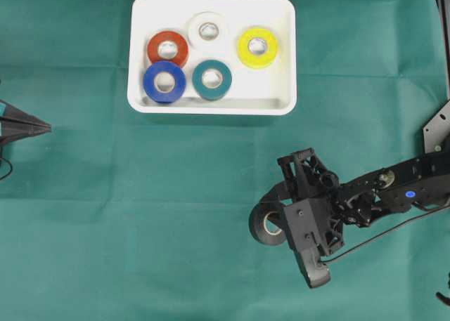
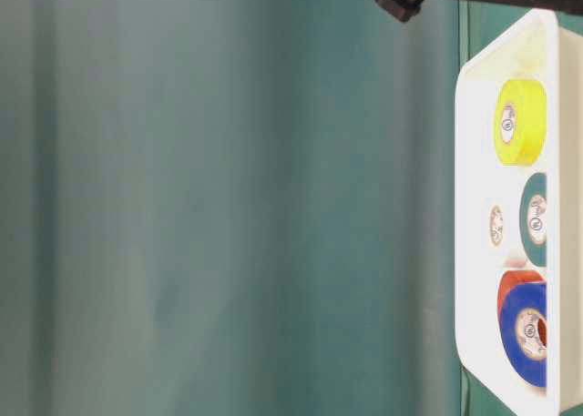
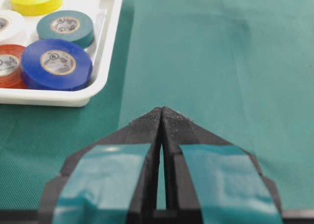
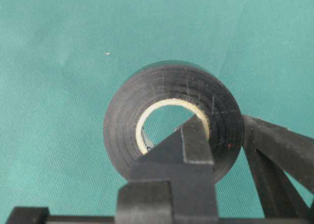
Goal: Put the tape into the white case with the right arm.
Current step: 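Carry the black roll into the tray beside the teal roll, release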
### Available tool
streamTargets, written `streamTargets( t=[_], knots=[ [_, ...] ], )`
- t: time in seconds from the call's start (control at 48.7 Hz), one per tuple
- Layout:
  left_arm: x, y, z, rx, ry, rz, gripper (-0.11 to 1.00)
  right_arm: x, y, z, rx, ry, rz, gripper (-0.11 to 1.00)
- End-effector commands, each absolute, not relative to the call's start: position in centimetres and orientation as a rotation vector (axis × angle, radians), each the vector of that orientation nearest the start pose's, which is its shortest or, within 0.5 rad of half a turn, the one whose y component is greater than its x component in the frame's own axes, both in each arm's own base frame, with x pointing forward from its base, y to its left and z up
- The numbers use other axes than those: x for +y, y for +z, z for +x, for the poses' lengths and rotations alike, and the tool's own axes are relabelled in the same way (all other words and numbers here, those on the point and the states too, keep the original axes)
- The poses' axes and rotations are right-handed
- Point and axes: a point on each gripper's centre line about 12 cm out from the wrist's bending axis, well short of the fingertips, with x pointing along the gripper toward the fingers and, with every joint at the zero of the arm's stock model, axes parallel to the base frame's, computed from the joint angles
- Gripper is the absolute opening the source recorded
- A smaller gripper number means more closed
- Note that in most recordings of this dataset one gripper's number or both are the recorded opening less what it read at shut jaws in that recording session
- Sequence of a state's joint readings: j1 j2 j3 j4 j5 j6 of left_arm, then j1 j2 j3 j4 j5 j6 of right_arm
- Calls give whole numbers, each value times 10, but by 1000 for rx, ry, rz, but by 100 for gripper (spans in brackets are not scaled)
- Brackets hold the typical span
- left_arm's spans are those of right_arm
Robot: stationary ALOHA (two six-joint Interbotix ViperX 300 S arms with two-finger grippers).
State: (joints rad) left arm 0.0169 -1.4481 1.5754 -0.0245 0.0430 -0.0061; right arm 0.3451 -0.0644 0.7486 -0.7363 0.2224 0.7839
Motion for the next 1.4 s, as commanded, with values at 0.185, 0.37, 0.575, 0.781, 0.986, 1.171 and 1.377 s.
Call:
streamTargets(
  t=[0.185,0.37,0.575,0.781,0.986,1.171,1.377],
  knots=[
    [2,169,125,162,20,-29,0,75,167,347,804,73,-112,0],
    [2,169,125,162,20,-31,0,37,170,353,798,-26,-73,0],
    [2,169,125,162,20,-31,0,-8,175,354,787,-144,-26,0],
    [2,169,125,164,20,-31,0,-47,178,351,779,-244,10,0],
    [2,169,125,164,20,-31,0,-78,178,346,779,-324,42,0],
    [2,169,125,164,20,-29,0,-90,178,344,770,-352,59,0],
    [2,169,125,162,20,-31,0,-92,178,343,767,-356,61,0]
  ],
)
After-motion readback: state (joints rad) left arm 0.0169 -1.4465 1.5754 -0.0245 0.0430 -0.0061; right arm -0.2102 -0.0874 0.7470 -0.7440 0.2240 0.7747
